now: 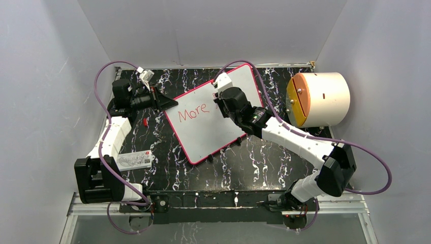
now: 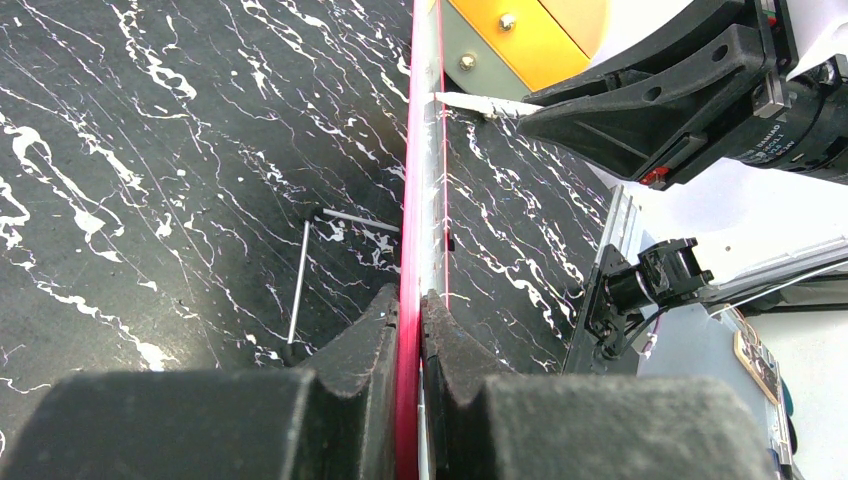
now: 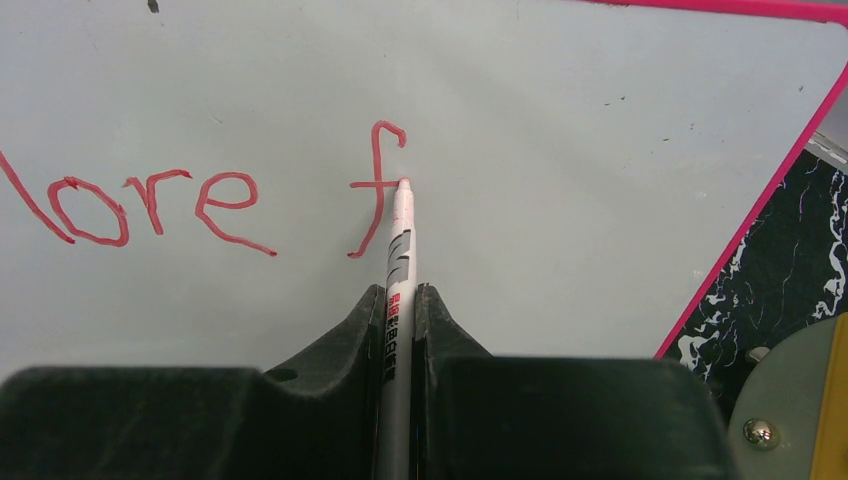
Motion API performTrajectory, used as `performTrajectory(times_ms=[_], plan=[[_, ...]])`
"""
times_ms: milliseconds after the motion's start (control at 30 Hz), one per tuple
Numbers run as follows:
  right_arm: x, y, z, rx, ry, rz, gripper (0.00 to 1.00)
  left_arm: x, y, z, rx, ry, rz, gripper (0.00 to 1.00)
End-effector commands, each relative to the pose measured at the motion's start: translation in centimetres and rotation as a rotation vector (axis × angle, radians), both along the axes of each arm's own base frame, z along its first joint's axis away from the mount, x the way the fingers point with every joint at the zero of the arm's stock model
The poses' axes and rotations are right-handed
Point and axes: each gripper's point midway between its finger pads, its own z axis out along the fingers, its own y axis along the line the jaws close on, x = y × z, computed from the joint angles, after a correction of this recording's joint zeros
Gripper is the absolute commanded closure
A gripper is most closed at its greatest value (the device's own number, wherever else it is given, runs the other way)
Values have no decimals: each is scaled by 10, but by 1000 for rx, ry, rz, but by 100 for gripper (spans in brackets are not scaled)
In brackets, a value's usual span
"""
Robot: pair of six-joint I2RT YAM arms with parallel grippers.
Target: Write a sentence on the whiteboard
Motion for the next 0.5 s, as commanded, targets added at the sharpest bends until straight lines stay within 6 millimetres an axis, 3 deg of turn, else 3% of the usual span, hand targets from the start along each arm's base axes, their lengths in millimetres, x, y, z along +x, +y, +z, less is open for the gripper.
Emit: performTrajectory(times_ms=[0, 267, 467], plan=[[7, 0, 16, 42, -48, -16, 100, -13, -7, -40, 36, 141, -15, 100], [2, -5, 29, 82, -77, -4, 100, -13, -6, -40, 37, 143, -11, 100], [5, -8, 27, 80, -78, -16, 100, -13, -7, -41, 36, 146, -13, 100]])
